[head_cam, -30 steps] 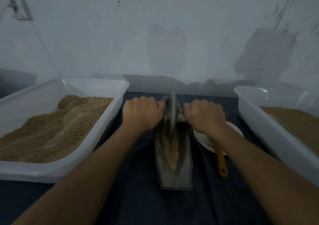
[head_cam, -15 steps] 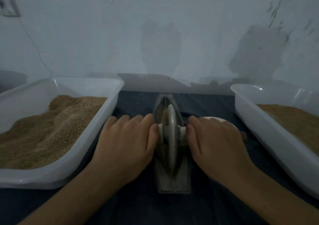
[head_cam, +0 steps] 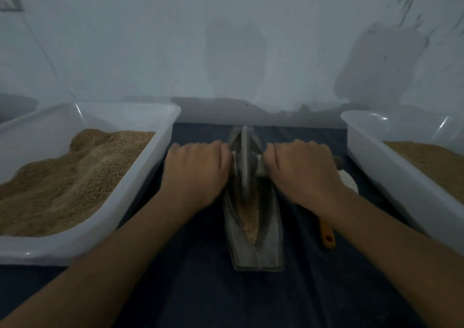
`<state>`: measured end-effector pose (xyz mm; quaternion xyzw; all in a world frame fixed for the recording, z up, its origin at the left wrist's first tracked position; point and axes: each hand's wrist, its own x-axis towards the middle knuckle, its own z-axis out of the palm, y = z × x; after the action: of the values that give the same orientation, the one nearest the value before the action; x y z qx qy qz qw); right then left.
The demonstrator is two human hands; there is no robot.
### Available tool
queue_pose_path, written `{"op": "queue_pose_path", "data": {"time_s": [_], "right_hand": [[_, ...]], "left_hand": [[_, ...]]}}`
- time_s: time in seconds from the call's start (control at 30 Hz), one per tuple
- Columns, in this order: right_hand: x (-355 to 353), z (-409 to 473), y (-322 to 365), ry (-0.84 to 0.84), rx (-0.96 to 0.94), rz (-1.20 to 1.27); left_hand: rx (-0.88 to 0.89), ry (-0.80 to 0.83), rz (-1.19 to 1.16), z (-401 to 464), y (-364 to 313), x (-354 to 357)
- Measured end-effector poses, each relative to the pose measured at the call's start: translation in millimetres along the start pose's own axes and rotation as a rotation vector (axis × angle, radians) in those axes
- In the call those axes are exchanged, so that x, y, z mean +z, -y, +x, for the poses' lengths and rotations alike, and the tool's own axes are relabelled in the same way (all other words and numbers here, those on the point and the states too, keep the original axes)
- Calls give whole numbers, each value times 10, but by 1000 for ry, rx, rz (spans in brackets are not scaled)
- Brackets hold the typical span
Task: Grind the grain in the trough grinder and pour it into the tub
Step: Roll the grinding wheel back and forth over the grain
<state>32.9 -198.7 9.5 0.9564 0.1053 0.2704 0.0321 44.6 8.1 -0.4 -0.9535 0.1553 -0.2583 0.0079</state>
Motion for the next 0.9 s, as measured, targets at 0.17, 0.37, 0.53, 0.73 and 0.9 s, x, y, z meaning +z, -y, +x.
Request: {"op": "queue_pose_path", "data": {"time_s": [0.17, 0.37, 0.53, 0.73, 0.9], "right_hand": [[-163, -464, 9, -158, -91, 109], [212, 271, -155, 82, 33, 93], [211, 571, -211, 198, 89, 162], [-186, -343, 56, -130, -53, 97], [-199, -414, 30, -158, -122, 90]], "left_hand": [[27, -114, -167, -534, -69, -213], [-210, 22, -164, 364, -97, 81], [-208, 15, -46, 603, -39, 175], [-41, -53, -212, -369, -40, -142], [-1, -77, -225, -482, 7, -175]]}}
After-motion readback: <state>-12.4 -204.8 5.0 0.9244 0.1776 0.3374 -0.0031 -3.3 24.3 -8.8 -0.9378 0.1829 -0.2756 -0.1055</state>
